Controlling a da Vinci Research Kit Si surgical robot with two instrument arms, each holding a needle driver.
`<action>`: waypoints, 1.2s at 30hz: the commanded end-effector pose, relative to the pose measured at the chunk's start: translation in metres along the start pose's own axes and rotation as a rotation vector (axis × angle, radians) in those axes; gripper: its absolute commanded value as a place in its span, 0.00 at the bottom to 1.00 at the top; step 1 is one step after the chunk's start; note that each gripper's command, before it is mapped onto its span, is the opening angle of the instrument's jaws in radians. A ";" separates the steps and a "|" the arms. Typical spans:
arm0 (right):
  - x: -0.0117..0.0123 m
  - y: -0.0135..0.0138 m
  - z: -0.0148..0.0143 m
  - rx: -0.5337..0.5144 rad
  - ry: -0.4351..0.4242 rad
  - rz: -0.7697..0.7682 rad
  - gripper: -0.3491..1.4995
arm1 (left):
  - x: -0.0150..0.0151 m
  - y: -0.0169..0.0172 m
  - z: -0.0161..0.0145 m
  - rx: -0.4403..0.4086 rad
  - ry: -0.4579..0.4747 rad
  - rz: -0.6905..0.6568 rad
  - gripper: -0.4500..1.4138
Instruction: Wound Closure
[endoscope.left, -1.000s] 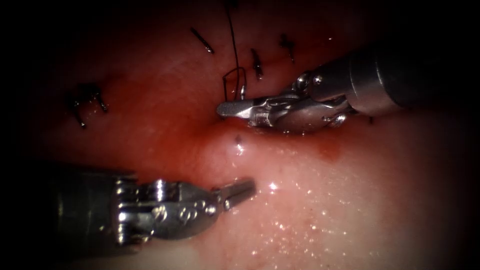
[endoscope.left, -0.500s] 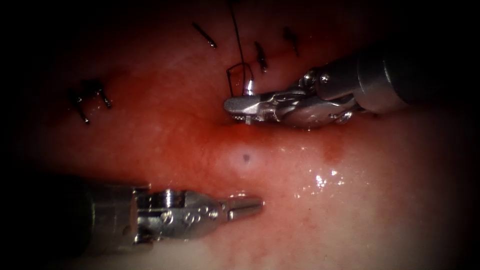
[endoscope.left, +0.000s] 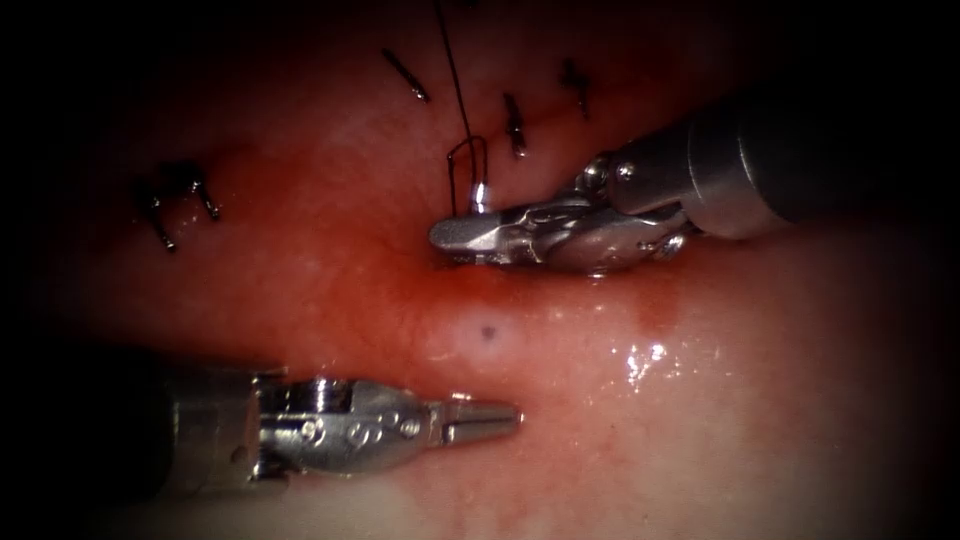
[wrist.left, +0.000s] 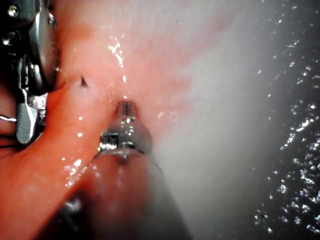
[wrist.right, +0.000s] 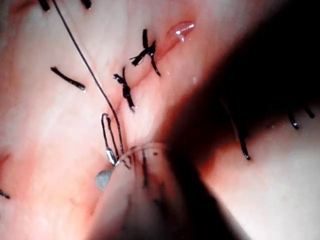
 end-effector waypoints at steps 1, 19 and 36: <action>-0.0009 0.0005 0.0004 -0.005 -0.012 0.010 0.00 | -0.0002 0.0009 0.0008 -0.003 -0.001 -0.002 0.04; -0.0064 -0.0008 0.0004 0.020 -0.118 0.055 0.00 | -0.0022 -0.0001 0.0003 0.016 -0.006 -0.002 0.02; -0.0102 0.0012 0.0009 0.041 -0.167 0.092 0.00 | -0.0031 -0.0006 0.0001 0.034 -0.013 -0.005 0.01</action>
